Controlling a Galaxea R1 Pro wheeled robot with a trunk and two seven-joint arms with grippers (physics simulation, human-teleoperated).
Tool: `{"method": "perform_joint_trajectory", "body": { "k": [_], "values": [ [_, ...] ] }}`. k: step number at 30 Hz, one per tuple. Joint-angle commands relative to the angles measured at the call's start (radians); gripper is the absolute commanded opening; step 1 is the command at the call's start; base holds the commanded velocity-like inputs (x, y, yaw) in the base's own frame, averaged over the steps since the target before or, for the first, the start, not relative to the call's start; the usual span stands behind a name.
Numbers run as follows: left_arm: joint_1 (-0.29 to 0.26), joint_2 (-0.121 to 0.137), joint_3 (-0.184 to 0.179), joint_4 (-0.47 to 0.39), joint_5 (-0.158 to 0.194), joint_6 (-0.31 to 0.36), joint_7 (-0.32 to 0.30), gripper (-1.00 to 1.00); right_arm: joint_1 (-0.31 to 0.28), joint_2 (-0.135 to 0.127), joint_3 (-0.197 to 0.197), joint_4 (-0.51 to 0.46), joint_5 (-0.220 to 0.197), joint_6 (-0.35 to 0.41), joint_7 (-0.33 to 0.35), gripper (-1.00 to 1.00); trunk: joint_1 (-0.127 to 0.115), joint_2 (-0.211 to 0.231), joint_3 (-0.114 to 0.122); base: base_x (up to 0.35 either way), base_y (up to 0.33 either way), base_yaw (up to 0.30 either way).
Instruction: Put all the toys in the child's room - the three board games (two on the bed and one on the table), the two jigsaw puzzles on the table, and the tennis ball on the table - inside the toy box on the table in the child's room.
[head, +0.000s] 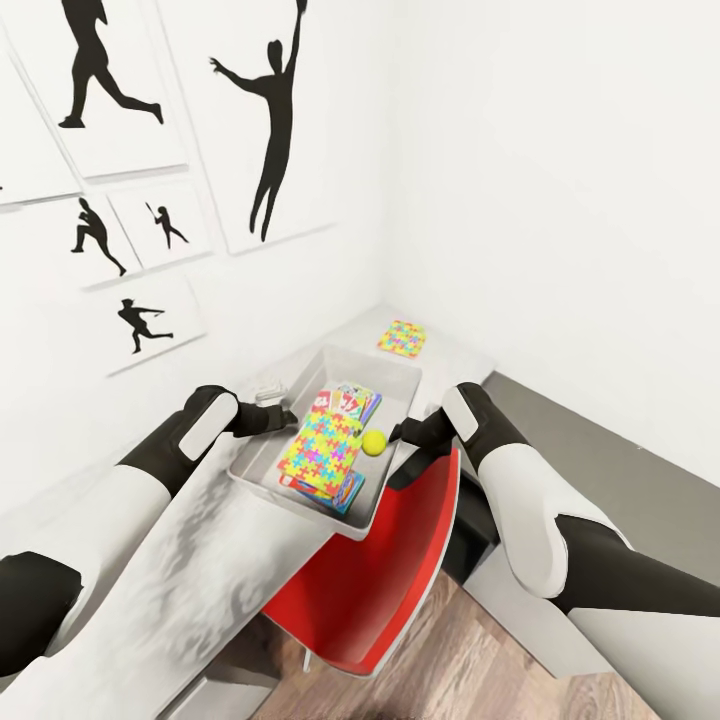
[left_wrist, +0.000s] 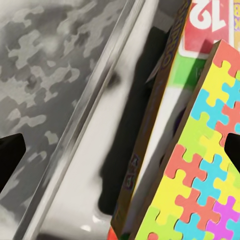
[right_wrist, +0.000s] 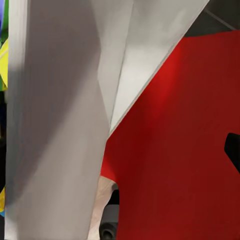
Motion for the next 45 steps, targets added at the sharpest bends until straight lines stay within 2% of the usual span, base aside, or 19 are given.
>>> {"method": "perform_joint_trajectory", "body": {
  "k": [1,28,29,45],
  "values": [
    [-0.001,0.001,-0.005,-0.001,0.011,0.0,0.009,1.0,-0.001,0.001,-0.005,-0.001,-0.01,0.003,-0.01,1.0,0.001,-0.002,-0.003,0.0,0.0,0.0],
    [0.008,0.003,-0.004,-0.001,0.011,0.0,0.009,1.0,-0.001,0.001,-0.005,-0.001,-0.01,0.003,-0.009,1.0,0.001,-0.002,-0.009,0.0,0.0,0.0],
    [0.009,0.003,-0.004,-0.001,0.011,0.0,0.009,-1.0,-0.001,0.001,-0.005,-0.001,-0.01,0.003,-0.009,-1.0,0.001,-0.002,-0.009,0.0,0.0,0.0],
    [0.014,0.001,-0.006,-0.001,0.011,-0.012,0.009,-1.0,-0.001,0.001,-0.005,-0.001,-0.01,0.003,-0.007,-1.0,0.001,-0.002,-0.009,0.0,0.0,0.0]
  ]
}}
